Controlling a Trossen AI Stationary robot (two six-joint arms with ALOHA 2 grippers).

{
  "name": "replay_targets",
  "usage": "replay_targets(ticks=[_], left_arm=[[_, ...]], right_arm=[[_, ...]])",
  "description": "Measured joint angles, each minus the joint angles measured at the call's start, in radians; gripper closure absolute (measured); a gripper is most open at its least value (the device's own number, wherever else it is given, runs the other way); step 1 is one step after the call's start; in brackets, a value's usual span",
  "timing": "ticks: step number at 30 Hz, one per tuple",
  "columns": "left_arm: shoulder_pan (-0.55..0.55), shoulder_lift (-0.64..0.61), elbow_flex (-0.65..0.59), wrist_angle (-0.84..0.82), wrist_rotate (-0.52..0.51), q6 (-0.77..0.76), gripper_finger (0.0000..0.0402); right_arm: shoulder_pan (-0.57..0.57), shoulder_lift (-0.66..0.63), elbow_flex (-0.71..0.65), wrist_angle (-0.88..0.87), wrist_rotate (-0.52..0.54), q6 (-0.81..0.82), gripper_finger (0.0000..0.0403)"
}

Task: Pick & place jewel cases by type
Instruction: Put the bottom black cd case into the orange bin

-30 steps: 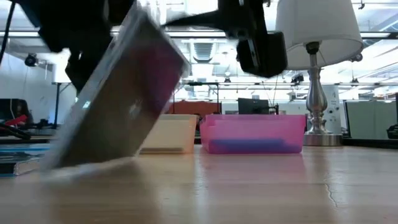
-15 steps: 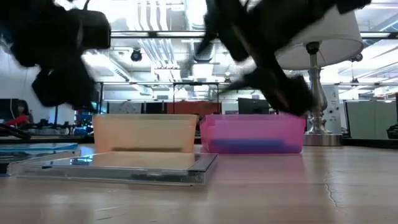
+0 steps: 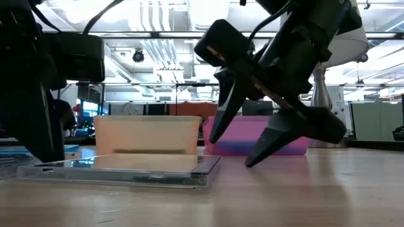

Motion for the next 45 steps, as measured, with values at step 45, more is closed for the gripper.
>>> replay_targets(ticks=[45], left_arm=[[0.007, 0.220, 0.068, 0.122, 0.086, -0.015, 0.0207]], right_arm=[[-0.094, 0.021, 0.068, 0.095, -0.422, -0.397, 0.0174]])
